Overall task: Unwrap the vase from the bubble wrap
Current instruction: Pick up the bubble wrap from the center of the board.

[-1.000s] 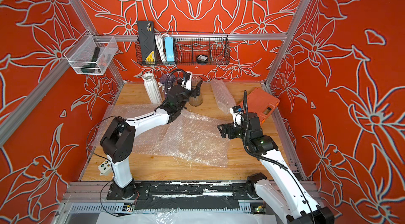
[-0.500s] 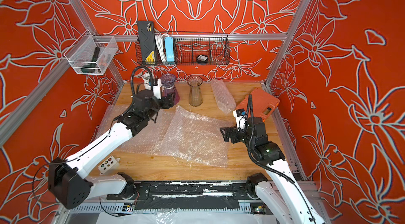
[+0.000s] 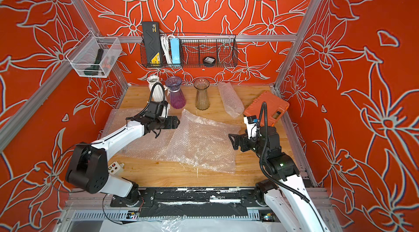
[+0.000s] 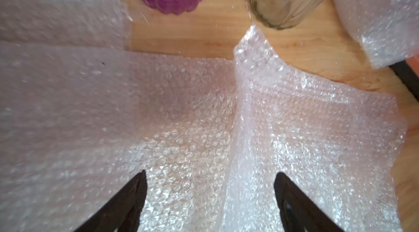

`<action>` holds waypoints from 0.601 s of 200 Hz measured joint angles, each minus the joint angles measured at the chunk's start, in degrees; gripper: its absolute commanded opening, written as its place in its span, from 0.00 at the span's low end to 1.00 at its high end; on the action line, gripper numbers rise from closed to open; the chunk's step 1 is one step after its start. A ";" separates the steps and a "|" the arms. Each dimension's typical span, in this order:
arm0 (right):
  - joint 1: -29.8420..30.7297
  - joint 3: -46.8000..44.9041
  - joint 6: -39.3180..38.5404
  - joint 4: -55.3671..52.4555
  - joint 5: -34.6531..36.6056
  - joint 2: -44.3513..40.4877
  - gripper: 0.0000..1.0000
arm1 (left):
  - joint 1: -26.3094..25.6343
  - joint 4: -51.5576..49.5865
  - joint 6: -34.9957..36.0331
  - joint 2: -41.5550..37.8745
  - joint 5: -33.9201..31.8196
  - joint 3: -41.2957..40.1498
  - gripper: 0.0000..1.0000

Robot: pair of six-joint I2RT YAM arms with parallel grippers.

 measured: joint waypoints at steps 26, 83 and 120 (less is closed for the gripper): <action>0.00 -0.13 -0.02 -0.15 0.00 -0.48 0.98 | -0.31 0.15 -0.46 1.86 2.40 -0.98 0.73; 0.00 -0.48 -0.11 -0.35 0.24 -0.33 0.98 | -0.70 2.32 -1.27 3.87 8.98 -2.80 0.32; 0.00 -0.50 -0.11 -0.39 0.83 -0.44 0.98 | -1.22 1.51 -0.76 3.19 10.56 -2.91 0.00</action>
